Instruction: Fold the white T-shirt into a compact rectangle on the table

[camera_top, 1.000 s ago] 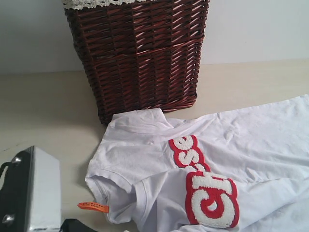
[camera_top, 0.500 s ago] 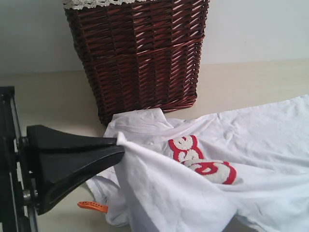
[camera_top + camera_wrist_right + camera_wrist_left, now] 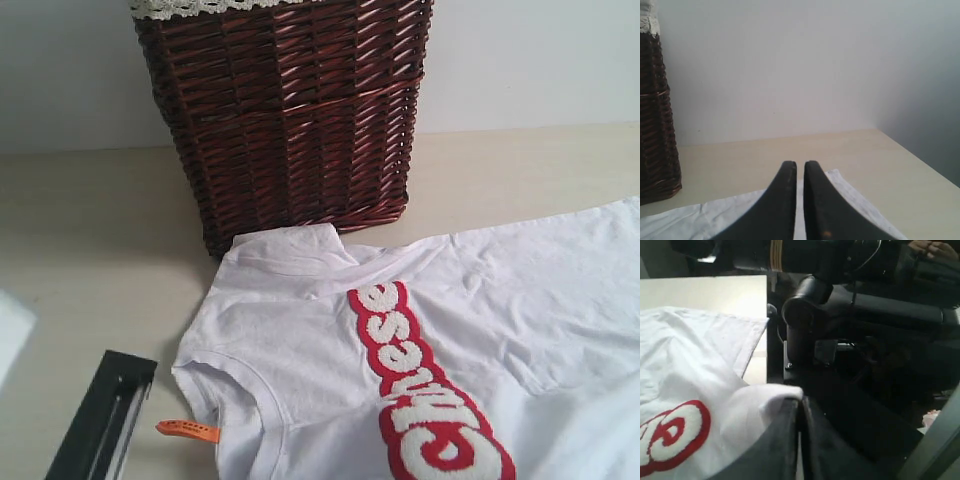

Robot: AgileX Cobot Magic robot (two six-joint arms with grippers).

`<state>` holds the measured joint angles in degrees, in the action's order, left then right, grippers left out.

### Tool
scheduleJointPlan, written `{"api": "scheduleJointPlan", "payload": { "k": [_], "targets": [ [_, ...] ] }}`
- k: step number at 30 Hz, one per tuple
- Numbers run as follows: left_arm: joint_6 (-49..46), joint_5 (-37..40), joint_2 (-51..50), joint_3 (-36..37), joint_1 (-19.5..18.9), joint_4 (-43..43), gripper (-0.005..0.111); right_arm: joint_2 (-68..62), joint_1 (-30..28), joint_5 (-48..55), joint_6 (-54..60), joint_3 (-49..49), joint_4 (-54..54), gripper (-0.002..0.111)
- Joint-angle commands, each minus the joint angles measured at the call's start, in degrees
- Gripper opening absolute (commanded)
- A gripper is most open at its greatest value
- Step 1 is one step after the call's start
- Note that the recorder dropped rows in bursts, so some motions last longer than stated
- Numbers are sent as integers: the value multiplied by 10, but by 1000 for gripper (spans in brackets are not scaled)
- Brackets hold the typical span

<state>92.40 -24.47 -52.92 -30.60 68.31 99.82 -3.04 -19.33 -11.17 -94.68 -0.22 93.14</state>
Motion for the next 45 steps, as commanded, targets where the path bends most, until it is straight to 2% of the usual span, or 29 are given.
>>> {"api": "scheduleJointPlan", "payload": {
  "k": [1,3,4,5,6,8,9,10,13,14,15,16,18,19,20,21,24,26,32,37,45],
  "targets": [
    [26,-33,-15,21,4,-25,0,3,0,3,1,2,0,8],
    [55,-55,-18,22,4,-28,10,3,0,3,1,2,0,8],
    [64,-66,-18,22,4,-30,18,3,0,3,1,2,0,8],
    [71,-82,-18,22,4,-34,33,3,0,3,1,2,0,8],
    [77,-88,-18,22,4,-35,42,3,0,3,1,2,0,8],
    [91,-94,-18,22,4,-37,57,3,0,3,1,2,0,8],
    [92,-84,-18,22,4,-39,60,3,0,3,1,2,0,8],
    [92,-65,-18,22,4,-46,58,3,0,3,1,2,0,8],
    [92,121,-18,22,2,-80,36,3,0,3,1,2,0,8],
    [92,245,-26,22,2,-87,22,3,0,3,1,2,0,8],
    [95,308,-35,22,0,-102,14,3,0,3,1,2,0,8],
    [96,366,-61,22,-15,-120,0,3,0,3,1,2,0,8],
    [96,359,-99,20,-49,-121,0,3,0,3,1,2,0,8],
    [98,322,-140,14,-90,-121,0,3,0,3,1,2,0,8],
    [98,296,-164,9,-115,-121,0,3,0,3,1,2,0,8],
    [98,245,-205,-3,-166,-122,0,3,0,3,1,2,0,8],
    [98,159,-277,-30,-223,-120,0,3,0,3,1,2,0,8],
    [98,130,-317,-57,-247,-119,0,3,0,3,1,2,0,8],
    [98,115,-408,-128,-255,-99,0,3,0,3,1,2,0,8],
    [152,104,-462,-133,-255,-97,0,3,0,3,1,2,0,8],
    [216,61,-504,-133,-236,-46,0,3,0,3,1,2,0,8]
  ]
}}
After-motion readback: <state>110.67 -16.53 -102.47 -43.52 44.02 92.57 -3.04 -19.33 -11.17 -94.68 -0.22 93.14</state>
